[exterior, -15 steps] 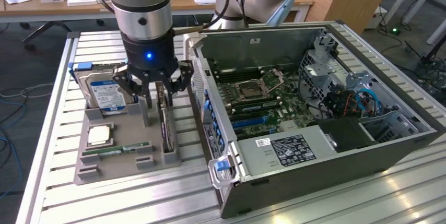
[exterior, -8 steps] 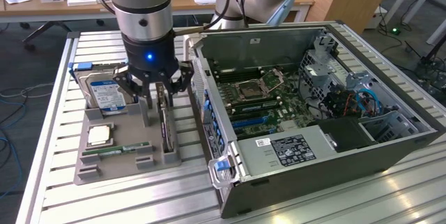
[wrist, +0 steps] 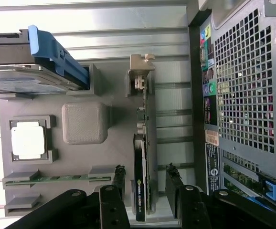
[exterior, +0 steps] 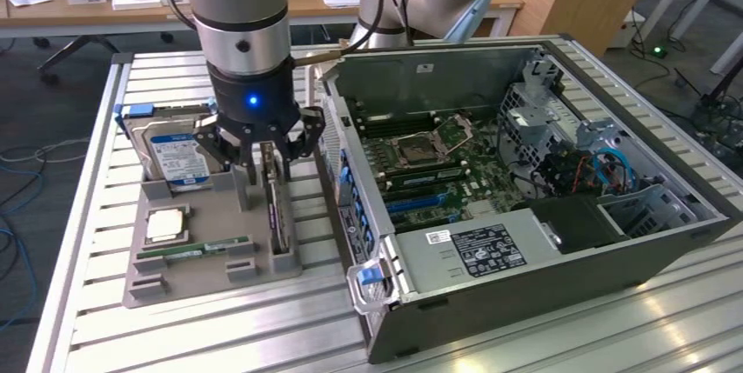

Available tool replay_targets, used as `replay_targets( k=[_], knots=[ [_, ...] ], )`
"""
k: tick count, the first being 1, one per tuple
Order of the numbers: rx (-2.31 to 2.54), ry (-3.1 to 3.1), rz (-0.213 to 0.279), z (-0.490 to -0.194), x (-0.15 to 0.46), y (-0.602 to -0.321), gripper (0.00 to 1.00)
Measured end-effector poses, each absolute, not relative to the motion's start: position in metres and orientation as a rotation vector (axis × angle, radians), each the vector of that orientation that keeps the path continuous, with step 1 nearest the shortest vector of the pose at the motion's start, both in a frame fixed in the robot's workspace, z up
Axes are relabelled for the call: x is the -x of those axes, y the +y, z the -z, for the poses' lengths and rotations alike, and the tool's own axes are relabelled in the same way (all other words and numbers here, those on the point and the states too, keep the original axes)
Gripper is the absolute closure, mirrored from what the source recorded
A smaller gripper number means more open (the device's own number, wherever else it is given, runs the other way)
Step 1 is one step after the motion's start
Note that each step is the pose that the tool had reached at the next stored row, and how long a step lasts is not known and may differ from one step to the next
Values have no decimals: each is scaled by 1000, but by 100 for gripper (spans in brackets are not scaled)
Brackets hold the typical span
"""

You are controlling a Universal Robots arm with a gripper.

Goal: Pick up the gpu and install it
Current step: 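Pick up the gpu and move the gpu toward the slot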

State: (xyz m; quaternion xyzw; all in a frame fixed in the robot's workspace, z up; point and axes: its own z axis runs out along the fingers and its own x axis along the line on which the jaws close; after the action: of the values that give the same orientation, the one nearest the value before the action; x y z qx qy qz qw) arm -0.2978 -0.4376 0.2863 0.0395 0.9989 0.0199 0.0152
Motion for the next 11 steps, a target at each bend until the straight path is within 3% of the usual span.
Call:
replay_targets(
  k=[11],
  knots=[
    [-123,3107,-63,-284,298,-438,53]
  ],
)
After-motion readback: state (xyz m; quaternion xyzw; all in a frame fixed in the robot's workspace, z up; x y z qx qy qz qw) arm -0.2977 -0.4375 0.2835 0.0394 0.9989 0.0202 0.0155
